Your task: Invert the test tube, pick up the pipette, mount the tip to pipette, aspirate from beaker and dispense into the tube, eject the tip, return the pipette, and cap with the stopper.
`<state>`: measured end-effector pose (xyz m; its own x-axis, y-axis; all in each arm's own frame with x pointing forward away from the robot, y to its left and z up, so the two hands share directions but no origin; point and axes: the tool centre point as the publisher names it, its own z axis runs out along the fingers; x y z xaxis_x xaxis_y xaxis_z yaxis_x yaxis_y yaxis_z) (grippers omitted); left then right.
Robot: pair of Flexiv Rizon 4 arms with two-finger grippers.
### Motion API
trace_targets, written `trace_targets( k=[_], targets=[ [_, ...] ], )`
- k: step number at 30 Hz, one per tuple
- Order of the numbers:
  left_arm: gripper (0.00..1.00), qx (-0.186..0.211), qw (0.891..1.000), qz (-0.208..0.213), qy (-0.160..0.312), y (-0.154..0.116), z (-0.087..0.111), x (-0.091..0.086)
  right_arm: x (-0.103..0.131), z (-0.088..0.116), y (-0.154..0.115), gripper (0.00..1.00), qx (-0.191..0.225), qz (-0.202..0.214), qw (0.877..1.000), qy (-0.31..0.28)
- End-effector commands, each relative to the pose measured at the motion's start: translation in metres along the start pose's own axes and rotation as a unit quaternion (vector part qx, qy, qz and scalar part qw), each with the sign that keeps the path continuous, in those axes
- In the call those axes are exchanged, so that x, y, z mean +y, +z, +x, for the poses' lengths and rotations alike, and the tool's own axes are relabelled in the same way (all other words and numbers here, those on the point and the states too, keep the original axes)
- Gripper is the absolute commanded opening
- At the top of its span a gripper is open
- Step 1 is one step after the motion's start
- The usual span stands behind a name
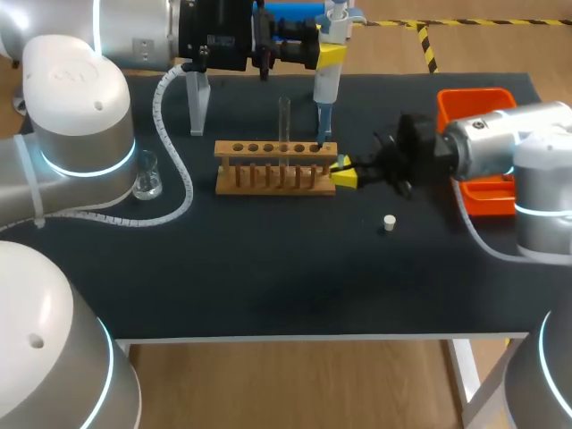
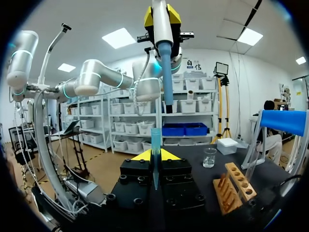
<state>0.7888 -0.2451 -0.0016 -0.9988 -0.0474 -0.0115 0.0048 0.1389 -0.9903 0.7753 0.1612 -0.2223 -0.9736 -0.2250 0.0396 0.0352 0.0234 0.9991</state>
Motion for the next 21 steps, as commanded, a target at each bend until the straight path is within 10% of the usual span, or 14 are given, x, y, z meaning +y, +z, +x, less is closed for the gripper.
trace_targets(
  k=[1,21],
  targets=[
    [0.0,0.002,1.0,-0.001,0.0,-0.002,0.0,-0.001,0.0,-0.005,0.005,0.0,0.005,0.002,1.0,-0.008],
    [0.0,0.002,1.0,-0.001,0.0,-0.002,0.0,-0.001,-0.007,-0.018,0.019,0.0,0.006,-0.022,0.999,-0.022]
  ],
)
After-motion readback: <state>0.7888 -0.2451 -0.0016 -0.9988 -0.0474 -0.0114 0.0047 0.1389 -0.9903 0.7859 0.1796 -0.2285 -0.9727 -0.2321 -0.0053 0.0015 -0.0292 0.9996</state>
